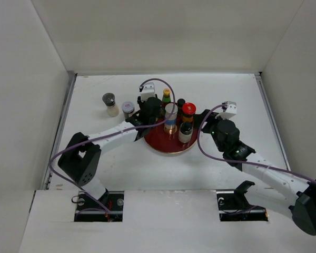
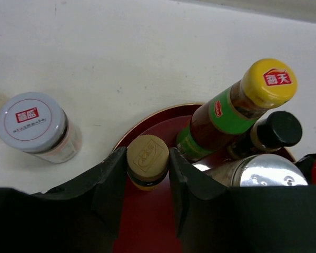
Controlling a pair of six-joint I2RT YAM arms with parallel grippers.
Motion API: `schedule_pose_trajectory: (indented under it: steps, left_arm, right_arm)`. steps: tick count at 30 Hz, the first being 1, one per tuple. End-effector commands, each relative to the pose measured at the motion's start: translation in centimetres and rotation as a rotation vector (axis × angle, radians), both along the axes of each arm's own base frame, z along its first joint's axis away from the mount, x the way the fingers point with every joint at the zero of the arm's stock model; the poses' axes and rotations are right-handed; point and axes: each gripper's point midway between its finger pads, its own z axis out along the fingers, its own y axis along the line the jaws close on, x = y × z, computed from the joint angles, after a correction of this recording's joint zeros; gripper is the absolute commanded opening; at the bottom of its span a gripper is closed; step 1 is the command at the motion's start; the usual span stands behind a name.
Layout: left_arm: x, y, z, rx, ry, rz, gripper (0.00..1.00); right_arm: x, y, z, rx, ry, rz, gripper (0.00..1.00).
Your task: Organize the condiment bottles
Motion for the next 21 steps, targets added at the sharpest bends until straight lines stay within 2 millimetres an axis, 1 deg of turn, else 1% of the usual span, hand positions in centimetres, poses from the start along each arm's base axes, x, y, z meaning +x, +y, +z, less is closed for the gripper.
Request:
schedule_pose_trajectory:
  steps: [1,5,8,9,11,15,17,18,19,21]
  left_arm:
    - [2.3,-2.1,6.7,-0.114,-0.183,-0.009,0.16]
    - [3.0,-2.9,5.2,-0.077,-0.171,-0.018,0.16]
    - [3.0,-2.9,4.0,-0.059,-0.153,-0.017,0.20]
    - [3.0,-2.9,3.5,-0.051,-0.143,-0.016,0.23]
    - [3.0,-2.7,2.8,-0.039,-0.129,-0.008,0.33]
    - [2.2,-2.3,2.7,-0.037,-0.133,-0.003,0.57]
    - [1.9,-1.9,3.2,-0.033,-0.138,0.003,0.67]
    - [1.6,-1.6,3.7,-0.037,-0.144,0.005,0.70]
    - [1.3,-1.3,4.2,-0.042,-0.150,0.005,0.72]
    - [0.3,-0.2,5.3,-0.057,-0.171,0.018,0.75]
  right_arm:
    - [0.3,0.8,1.6,0.053,-0.046,0.019,0.81]
    - [0.4,0.9,1.6,0.050,-0.046,0.022,0.81]
    - [0.4,0.9,1.6,0.051,-0.048,0.024,0.81]
    - [0.4,0.9,1.6,0.050,-0.048,0.024,0.82]
    - [0.3,0.9,1.5,0.050,-0.046,0.024,0.83]
    - [0.4,0.9,1.7,0.048,-0.048,0.024,0.84]
    - [0.3,0.8,1.8,0.050,-0.054,0.023,0.84]
    - [0.3,0.8,1.9,0.053,-0.054,0.024,0.84]
    - [0.2,0.8,1.9,0.054,-0.056,0.024,0.85]
    - [0.3,0.7,1.9,0.050,-0.056,0.023,0.85]
